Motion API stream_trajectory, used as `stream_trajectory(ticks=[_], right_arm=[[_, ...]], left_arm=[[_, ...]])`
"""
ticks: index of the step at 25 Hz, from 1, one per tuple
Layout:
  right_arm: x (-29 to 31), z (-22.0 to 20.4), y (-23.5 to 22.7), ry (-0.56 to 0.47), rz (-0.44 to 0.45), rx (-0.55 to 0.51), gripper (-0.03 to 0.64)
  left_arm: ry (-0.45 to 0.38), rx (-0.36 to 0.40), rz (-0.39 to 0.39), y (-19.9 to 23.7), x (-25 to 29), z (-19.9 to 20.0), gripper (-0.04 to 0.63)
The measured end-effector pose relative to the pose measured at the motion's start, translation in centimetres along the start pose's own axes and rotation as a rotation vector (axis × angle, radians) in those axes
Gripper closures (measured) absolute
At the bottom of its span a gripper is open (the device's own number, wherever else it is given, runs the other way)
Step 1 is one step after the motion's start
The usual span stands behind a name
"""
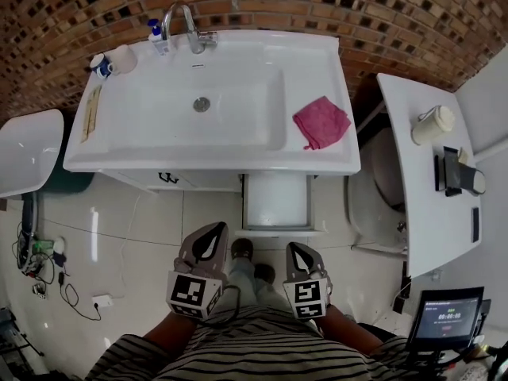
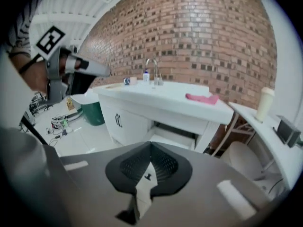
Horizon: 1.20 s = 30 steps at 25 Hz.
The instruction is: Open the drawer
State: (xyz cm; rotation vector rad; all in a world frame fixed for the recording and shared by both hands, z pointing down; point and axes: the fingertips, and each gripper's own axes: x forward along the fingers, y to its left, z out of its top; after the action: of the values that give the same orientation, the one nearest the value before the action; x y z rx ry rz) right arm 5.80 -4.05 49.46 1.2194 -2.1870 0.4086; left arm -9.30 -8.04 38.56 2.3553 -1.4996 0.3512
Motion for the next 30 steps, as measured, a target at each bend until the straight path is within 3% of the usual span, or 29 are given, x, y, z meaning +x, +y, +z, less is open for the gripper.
stream_trajectory(ticks=[4,8,18,26,30], right_arm=[[-5.1,8.6,-2.2,-0.161,-0.052,0.008,0.615],[-9.0,13.0,-2.7,-0.271,-0.090,0.014,0.615],[-14.6,14.5,0.9,-0.353,-0.114,0.026,0.615],[-19.8,14.2,8.0,-0.409,-0.155,0.036,0.615],[-22.6,13.7,13.3,-0.439,-0.178,0.072,0.615]], left_arm=[[-0.069,0.041,0.001,-0.8,-2.1,5.4,0.580],[-0.122,0.080,0.013,-1.3,-5.1,8.0,0.580],[-0.198,0.077,0.075,-2.4,-11.9,8.3,0.580],[-0.225,0.062,0.087,-0.6,-21.2,5.6,0.580],[-0.231,0.097,0.072,-0.1,-27.1,4.0,0.580]])
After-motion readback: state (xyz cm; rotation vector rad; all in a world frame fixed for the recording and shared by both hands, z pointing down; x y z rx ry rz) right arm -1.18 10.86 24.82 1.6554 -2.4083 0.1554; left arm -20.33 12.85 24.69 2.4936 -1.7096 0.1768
